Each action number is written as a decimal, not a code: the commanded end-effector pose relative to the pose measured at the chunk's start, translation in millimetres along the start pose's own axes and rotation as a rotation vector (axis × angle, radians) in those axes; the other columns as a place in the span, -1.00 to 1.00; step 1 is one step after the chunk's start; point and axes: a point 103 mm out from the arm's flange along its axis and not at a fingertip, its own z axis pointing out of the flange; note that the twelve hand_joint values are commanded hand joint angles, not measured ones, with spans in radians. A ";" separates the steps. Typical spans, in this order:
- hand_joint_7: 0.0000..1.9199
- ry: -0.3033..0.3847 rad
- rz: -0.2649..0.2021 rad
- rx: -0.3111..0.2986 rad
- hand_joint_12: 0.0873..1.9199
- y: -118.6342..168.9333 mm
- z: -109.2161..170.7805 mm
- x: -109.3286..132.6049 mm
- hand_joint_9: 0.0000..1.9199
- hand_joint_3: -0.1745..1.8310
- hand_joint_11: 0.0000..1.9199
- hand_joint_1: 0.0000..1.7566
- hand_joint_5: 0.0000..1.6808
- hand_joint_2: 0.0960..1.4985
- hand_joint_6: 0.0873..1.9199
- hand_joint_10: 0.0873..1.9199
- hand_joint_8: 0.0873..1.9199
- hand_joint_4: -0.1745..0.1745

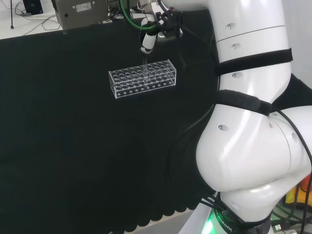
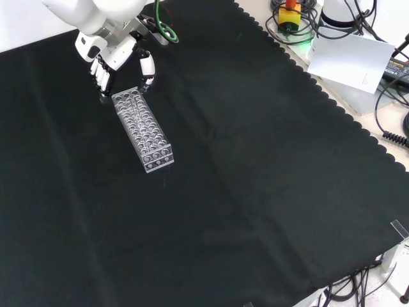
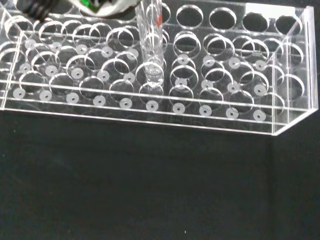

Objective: Pick up the test tube.

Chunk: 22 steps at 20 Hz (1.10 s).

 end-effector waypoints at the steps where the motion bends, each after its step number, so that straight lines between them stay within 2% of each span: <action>1: -0.33 0.023 0.001 -0.003 0.55 -4.0 11.3 -1.1 -0.50 -0.15 -0.71 0.05 -0.47 -0.15 -0.89 -0.15 -0.12 -0.69; 9: -0.10 0.039 -0.014 -0.084 0.48 6.4 16.9 11.9 -0.27 -0.06 -0.58 0.19 -0.46 -0.24 -0.34 -0.23 -0.13 -0.87; 18: 0.01 0.025 -0.022 -0.101 0.44 26.1 18.2 24.6 -0.15 -0.01 -0.47 0.28 -0.40 -0.30 -0.21 -0.26 -0.13 -0.92; 22: 0.08 0.018 -0.015 -0.105 0.42 27.3 18.0 24.7 -0.11 -0.01 -0.44 0.29 -0.31 -0.31 -0.17 -0.28 -0.15 -0.98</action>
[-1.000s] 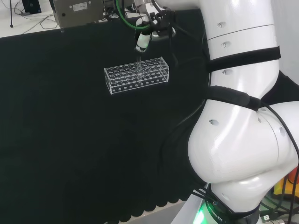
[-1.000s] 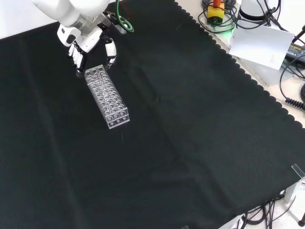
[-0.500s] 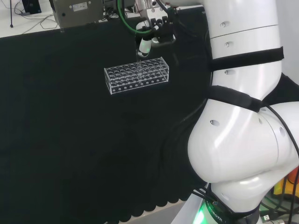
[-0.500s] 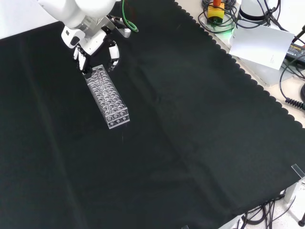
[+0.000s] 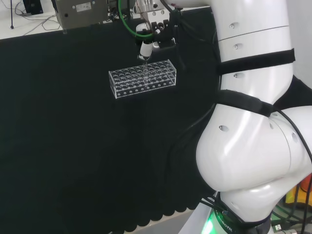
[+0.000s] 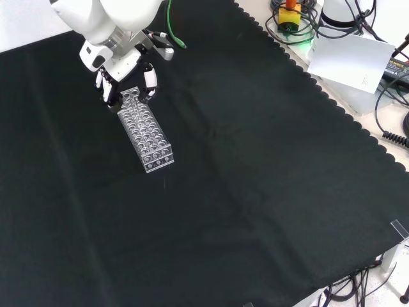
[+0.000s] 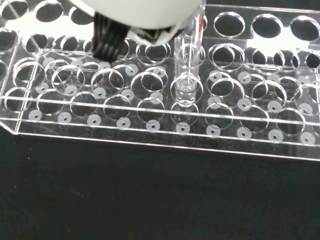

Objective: Pick up the test tube.

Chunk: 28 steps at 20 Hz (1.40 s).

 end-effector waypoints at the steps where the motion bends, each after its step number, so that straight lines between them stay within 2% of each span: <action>1: 0.10 -0.010 0.005 -0.001 0.41 4.2 1.3 2.8 -0.09 -0.01 -0.43 0.29 -0.28 -0.31 -0.17 -0.28 -0.16 -0.99; 13: 0.21 0.005 0.012 0.000 0.38 1.2 2.6 -3.3 -0.01 0.00 -0.37 0.31 -0.19 -0.30 -0.16 -0.30 -0.19 -1.00; 19: 0.27 0.044 0.013 -0.013 0.34 2.9 2.9 -0.3 0.09 0.00 -0.30 0.31 -0.14 -0.31 -0.17 -0.34 -0.23 -1.00; 22: 0.42 0.076 0.022 -0.027 0.26 4.2 3.5 1.3 0.30 0.00 -0.10 0.31 0.01 -0.30 -0.24 -0.40 -0.32 -1.00; 24: 0.53 0.073 0.024 -0.048 0.16 4.4 3.6 4.3 0.42 -0.31 0.09 0.33 0.20 -0.02 -0.18 -0.45 -0.39 -1.00; 25: 0.58 0.068 0.022 -0.058 0.09 4.5 3.5 6.0 0.47 -0.42 0.21 0.34 0.27 0.06 -0.21 -0.47 -0.42 -1.00; 26: 0.62 0.063 0.022 -0.069 0.01 4.3 3.4 7.6 0.52 -0.47 0.29 0.35 0.34 0.09 -0.27 -0.47 -0.43 -1.00; 28: 0.69 0.065 0.018 -0.081 -0.09 4.2 3.1 11.3 0.61 -0.45 0.38 0.37 0.42 0.04 -0.35 -0.41 -0.43 -1.00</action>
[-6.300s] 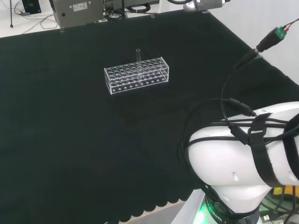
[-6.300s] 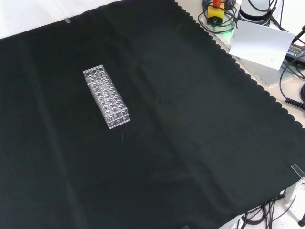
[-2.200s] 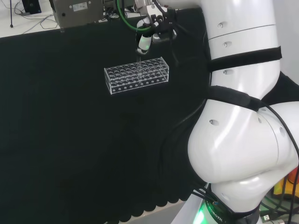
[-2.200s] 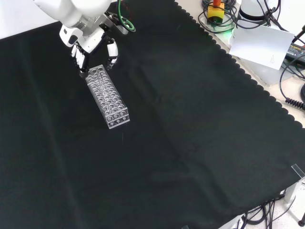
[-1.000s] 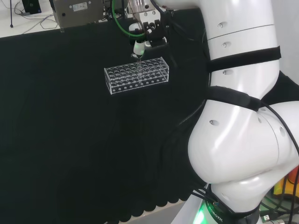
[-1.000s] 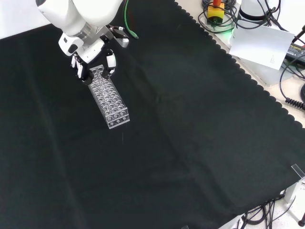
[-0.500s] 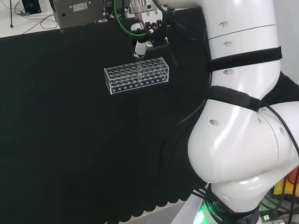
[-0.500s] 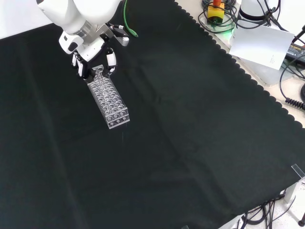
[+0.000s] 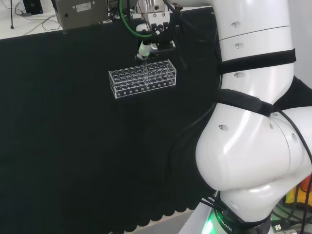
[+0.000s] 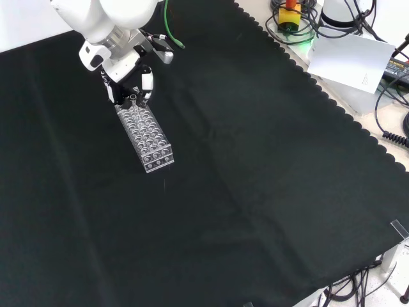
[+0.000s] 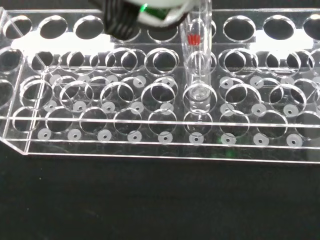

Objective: Pick up the test tube.

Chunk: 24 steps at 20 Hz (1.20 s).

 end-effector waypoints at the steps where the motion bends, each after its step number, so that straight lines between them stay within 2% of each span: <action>1: 0.70 -0.001 -0.005 -0.054 -0.10 -0.1 -0.5 10.4 0.64 -0.42 0.40 0.38 0.44 0.02 -0.36 -0.39 -0.42 -1.00; 5: 0.73 0.003 -0.005 -0.093 -0.08 -0.7 -4.7 11.5 0.68 -0.31 0.43 0.39 0.49 -0.08 -0.39 -0.31 -0.41 -1.00; 10: 0.76 0.021 -0.004 -0.140 -0.11 -2.3 -10.6 8.9 0.70 -0.25 0.46 0.40 0.54 -0.15 -0.45 -0.33 -0.46 -1.00; 18: 0.78 0.003 -0.016 -0.152 -0.13 -8.4 -30.5 4.7 0.71 -0.22 0.49 0.40 0.57 -0.18 -0.48 -0.35 -0.50 -1.00; 24: 0.79 0.034 -0.008 -0.172 -0.15 -16.1 -58.8 -1.5 0.72 -0.20 0.50 0.40 0.58 -0.20 -0.50 -0.37 -0.52 -1.00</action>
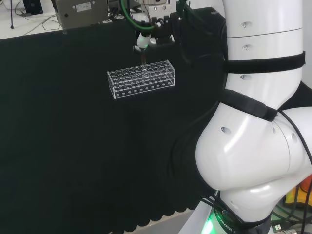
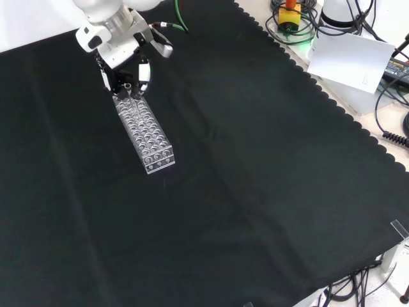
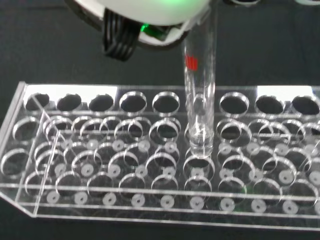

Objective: Pick up the test tube.

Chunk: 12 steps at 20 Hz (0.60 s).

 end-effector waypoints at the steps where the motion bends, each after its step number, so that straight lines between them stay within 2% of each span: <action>1: 0.79 0.023 0.005 -0.018 -0.15 -4.7 -28.9 -5.5 0.72 -0.20 0.50 0.40 0.58 -0.20 -0.50 -0.37 -0.52 -1.00; 12: 0.79 0.068 0.003 -0.061 -0.15 -21.3 -80.8 -10.1 0.72 -0.20 0.50 0.40 0.58 -0.20 -0.50 -0.37 -0.53 -1.00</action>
